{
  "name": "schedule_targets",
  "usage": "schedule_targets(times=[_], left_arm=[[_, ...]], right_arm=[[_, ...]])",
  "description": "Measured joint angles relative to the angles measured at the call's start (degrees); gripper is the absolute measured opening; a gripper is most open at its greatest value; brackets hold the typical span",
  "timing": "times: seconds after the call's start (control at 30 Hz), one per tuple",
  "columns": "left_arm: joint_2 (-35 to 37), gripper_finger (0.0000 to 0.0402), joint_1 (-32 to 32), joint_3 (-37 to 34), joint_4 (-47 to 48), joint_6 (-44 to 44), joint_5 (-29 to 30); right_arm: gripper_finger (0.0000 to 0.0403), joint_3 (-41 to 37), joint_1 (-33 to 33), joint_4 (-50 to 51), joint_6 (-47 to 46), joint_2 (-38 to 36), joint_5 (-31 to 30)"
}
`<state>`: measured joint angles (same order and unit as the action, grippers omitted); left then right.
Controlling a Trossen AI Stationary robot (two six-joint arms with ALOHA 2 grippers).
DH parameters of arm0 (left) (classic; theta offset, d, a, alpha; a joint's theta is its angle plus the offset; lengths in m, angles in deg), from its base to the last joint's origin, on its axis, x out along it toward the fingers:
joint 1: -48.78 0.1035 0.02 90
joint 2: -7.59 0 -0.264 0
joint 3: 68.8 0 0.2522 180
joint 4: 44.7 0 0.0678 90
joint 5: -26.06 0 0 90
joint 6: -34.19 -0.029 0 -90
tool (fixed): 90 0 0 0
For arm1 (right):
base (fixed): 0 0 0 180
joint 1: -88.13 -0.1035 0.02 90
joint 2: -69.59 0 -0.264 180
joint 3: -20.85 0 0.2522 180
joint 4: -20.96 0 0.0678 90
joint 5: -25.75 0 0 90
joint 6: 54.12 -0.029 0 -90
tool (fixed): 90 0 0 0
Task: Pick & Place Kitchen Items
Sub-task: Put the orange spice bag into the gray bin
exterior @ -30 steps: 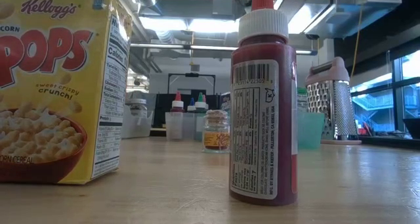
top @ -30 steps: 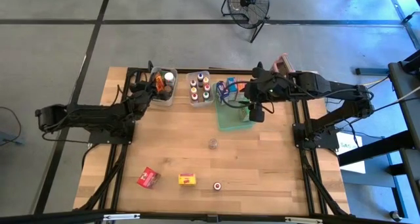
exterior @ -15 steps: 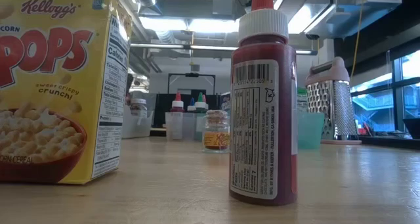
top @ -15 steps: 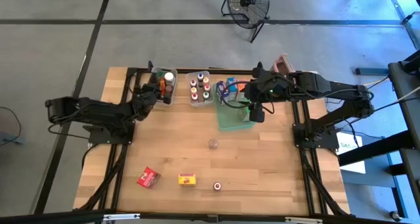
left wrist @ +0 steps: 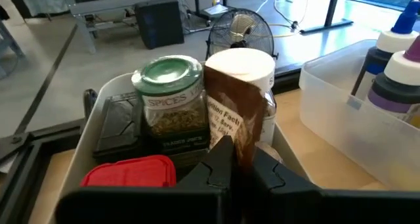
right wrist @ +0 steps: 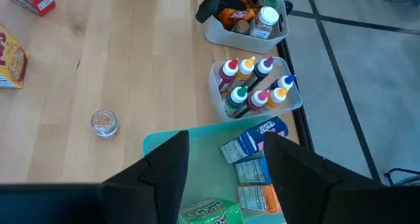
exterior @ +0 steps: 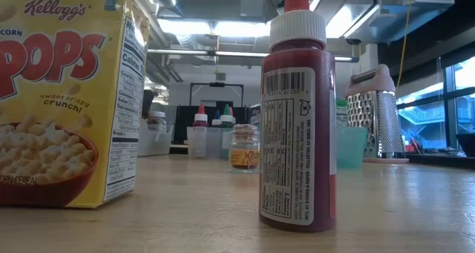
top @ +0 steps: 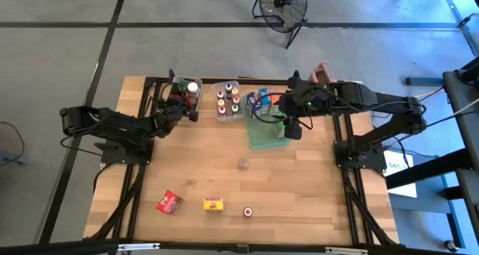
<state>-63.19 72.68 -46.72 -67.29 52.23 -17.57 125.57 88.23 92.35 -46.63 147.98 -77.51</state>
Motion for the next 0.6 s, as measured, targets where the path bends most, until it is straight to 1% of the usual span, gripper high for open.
schedule_targets(times=[0.3,0.43,0.6], left_arm=[[0.0,0.0043,-1.4,0.0,0.5,-0.1,0.2],[0.0,0.0070,-2.1,0.0,0.9,1.8,1.0],[0.0,0.0113,-3.5,0.0,1.0,2.3,4.3]], right_arm=[[0.0199,0.0,0.0,0.1,-0.2,0.0,0.4],[0.0199,0.0,0.0,0.7,-0.2,0.0,0.5],[0.0199,0.0,0.0,0.8,0.1,0.0,0.5]])
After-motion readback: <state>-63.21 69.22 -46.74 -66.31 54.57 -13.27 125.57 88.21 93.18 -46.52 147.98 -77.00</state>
